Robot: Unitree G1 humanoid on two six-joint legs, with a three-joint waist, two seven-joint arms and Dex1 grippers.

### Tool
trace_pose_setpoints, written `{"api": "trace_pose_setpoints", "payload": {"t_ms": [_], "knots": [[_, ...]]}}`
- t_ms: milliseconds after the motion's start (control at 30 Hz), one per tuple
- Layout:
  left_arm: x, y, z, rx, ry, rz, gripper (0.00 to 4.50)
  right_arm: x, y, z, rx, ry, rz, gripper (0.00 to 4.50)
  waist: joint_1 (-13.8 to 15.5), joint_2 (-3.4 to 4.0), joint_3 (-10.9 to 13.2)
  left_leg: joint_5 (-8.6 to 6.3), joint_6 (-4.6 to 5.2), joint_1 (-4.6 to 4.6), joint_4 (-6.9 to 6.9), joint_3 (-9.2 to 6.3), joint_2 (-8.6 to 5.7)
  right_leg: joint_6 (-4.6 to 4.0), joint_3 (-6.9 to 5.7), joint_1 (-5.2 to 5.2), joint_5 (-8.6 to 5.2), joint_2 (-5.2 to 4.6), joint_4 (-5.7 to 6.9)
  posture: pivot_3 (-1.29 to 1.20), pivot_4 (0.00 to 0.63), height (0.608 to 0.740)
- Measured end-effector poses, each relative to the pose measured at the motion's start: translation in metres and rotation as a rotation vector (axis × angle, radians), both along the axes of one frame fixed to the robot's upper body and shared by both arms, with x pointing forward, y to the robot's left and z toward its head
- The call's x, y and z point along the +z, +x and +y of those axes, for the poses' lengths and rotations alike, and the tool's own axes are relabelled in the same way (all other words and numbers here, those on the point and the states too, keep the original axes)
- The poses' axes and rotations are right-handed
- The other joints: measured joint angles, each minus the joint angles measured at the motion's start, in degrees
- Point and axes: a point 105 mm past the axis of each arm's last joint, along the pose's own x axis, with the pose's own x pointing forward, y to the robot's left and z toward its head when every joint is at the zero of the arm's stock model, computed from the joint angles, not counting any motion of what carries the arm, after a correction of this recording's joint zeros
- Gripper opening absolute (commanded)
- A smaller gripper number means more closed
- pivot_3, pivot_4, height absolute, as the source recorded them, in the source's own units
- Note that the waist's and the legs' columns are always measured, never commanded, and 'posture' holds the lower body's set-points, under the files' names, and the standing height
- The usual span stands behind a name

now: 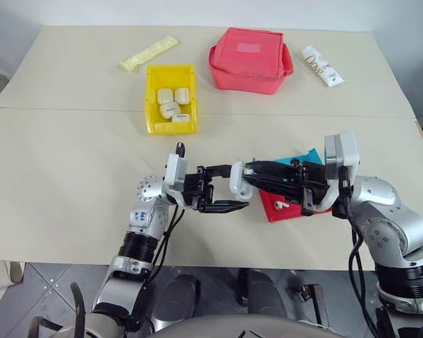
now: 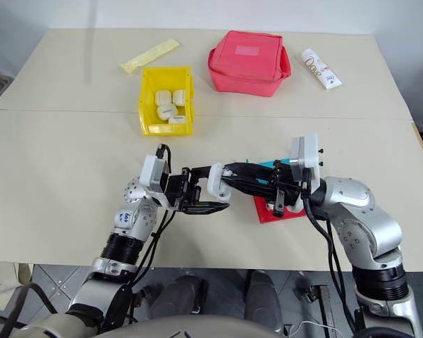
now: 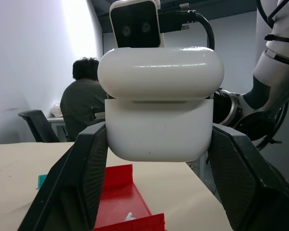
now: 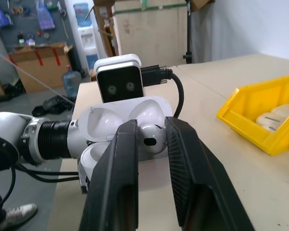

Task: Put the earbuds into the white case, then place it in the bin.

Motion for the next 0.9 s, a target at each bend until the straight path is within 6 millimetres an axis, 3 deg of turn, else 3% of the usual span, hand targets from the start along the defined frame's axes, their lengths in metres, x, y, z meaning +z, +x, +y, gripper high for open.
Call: {"api": "trace_pose_setpoints", "payload": {"t_ms": [267, 433, 567, 800, 900], "knots": [[0.005, 0.007, 0.004, 0.010, -0.001, -0.041, 2.76, 0.004, 0.004, -0.008, -0.053, -0.061, 0.007, 4.45, 0.19, 0.00, 0.00, 0.00, 0.02, -0.06, 0.01, 0.00, -0.03, 0.00, -0.01, -0.01, 0.00, -0.03, -0.02, 0.00, 0.150, 0.740], [0.008, 0.014, 0.003, 0.017, -0.007, -0.058, 2.76, 0.012, 0.001, -0.032, -0.164, -0.127, -0.020, 4.48, 0.32, -0.03, 0.00, 0.01, 0.03, -0.10, 0.02, -0.01, -0.03, 0.02, -0.03, -0.02, 0.01, -0.03, -0.04, 0.00, 0.150, 0.740], [0.008, 0.022, 0.009, 0.045, 0.000, -0.047, 2.76, 0.005, -0.014, -0.071, -0.326, -0.175, 0.023, 4.48, 1.06, -0.09, 0.02, 0.01, 0.04, -0.15, 0.04, 0.00, -0.02, 0.04, -0.06, -0.02, 0.02, -0.03, -0.06, 0.00, 0.150, 0.740], [0.009, 0.029, 0.018, 0.084, 0.002, -0.043, 2.76, -0.011, -0.056, -0.133, -0.593, -0.240, 0.114, 4.48, 1.77, -0.11, 0.02, 0.00, 0.09, -0.09, 0.04, 0.05, -0.02, 0.13, 0.00, 0.08, 0.07, -0.02, -0.11, 0.00, 0.150, 0.740], [0.008, 0.030, 0.019, 0.088, 0.001, -0.038, 2.76, -0.017, -0.070, -0.146, -0.651, -0.257, 0.155, 4.48, 1.73, -0.11, 0.02, -0.01, 0.11, -0.05, 0.02, 0.06, 0.00, 0.14, 0.01, 0.10, 0.08, -0.01, -0.13, 0.00, 0.150, 0.740]]}}
